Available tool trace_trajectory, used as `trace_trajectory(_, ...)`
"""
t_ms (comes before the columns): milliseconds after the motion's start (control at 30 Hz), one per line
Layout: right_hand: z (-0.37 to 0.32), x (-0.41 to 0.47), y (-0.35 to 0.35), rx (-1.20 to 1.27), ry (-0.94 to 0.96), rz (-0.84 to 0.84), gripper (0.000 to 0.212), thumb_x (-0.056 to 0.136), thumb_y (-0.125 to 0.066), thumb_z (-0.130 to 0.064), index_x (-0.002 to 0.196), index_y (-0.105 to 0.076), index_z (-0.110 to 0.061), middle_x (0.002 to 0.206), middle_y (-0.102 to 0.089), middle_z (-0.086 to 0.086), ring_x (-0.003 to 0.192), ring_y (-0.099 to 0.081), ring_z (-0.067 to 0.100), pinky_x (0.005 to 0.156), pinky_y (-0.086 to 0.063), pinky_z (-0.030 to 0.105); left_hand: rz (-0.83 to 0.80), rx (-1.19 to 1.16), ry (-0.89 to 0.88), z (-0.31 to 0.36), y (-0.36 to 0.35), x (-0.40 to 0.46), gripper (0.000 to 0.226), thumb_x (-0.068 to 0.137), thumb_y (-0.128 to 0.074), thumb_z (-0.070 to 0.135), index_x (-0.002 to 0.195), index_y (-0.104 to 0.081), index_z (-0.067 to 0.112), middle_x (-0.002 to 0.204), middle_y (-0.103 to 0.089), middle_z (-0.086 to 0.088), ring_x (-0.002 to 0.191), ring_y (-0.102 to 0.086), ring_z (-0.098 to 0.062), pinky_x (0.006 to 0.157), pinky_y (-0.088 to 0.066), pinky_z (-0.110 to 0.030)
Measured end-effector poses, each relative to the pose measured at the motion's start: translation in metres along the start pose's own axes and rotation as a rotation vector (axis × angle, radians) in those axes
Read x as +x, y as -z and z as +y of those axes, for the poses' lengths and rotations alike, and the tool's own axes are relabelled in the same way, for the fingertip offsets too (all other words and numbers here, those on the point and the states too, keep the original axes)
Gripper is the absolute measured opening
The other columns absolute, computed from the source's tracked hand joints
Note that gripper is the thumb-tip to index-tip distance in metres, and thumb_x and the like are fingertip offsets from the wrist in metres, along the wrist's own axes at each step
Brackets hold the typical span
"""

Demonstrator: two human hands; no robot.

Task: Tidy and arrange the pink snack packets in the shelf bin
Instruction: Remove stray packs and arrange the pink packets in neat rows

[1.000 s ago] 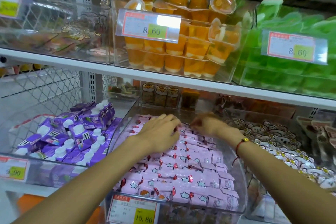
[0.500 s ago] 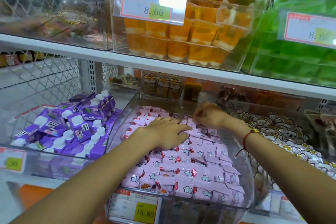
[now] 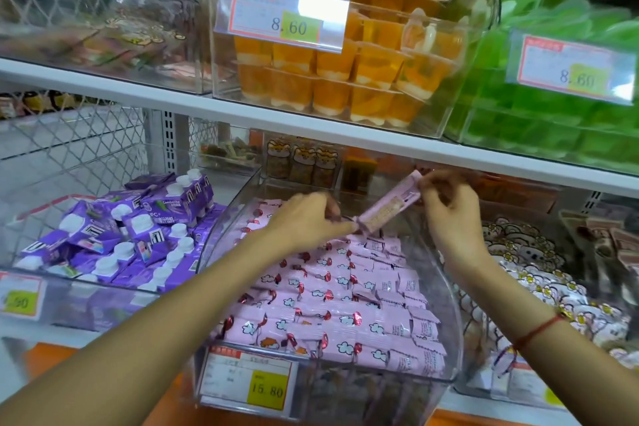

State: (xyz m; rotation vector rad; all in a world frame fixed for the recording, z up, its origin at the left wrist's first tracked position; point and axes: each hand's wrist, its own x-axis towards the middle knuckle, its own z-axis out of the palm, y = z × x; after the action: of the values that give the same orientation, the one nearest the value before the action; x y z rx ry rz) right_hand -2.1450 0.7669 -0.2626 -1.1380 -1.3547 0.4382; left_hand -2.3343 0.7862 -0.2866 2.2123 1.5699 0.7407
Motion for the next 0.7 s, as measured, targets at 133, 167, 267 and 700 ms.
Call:
trace_trajectory(133, -0.008, -0.006, 0.001, 0.415, -0.414, -0.136, 0.013, 0.096, -0.051, -0.013, 0.098, -0.06, -0.003, 0.094, -0.07, 0.014, 0.077, -0.07, 0.013, 0.057, -0.055, 0.015, -0.237, -0.285, -0.004, 0.015, 0.014, -0.001, 0.068, 0.082, -0.067, 0.049, 0.137, -0.042, 0.018, 0.12, -0.055, 0.002, 0.098, -0.06, -0.012, 0.076, -0.049, -0.021)
trace_trajectory(167, -0.009, -0.007, 0.001, 0.481, -0.476, -0.172, 0.018, 0.096, -0.051, -0.012, 0.103, -0.06, 0.002, 0.097, -0.07, 0.017, 0.086, -0.07, 0.019, 0.063, -0.057, 0.018, -0.275, -0.289, -0.022, 0.017, 0.015, -0.003, 0.063, 0.085, -0.064, 0.046, 0.137, -0.044, 0.017, 0.12, -0.057, 0.002, 0.099, -0.06, -0.013, 0.074, -0.048, -0.019)
trace_trajectory(267, -0.009, -0.008, -0.001, 0.398, -0.519, -0.225, 0.024, 0.099, -0.046, -0.012, 0.112, -0.058, 0.003, 0.1, -0.07, 0.015, 0.092, -0.068, 0.02, 0.071, -0.058, 0.021, -0.285, -0.326, 0.004, 0.015, 0.018, -0.003, 0.046, 0.087, -0.061, 0.045, 0.122, -0.06, 0.016, 0.101, -0.066, 0.004, 0.081, -0.063, -0.001, 0.063, -0.047, -0.013)
trace_trajectory(700, -0.004, -0.01, -0.002, -0.81, 0.47, -0.306, 0.032, 0.08, -0.07, -0.033, 0.11, -0.068, -0.022, 0.087, -0.057, -0.002, 0.082, -0.049, 0.02, 0.065, -0.033, 0.029, -0.275, -0.69, 0.272, 0.017, 0.017, -0.002, 0.06, 0.094, -0.03, 0.061, 0.09, -0.072, 0.019, 0.077, -0.075, 0.003, 0.05, -0.059, -0.003, 0.05, -0.044, -0.016)
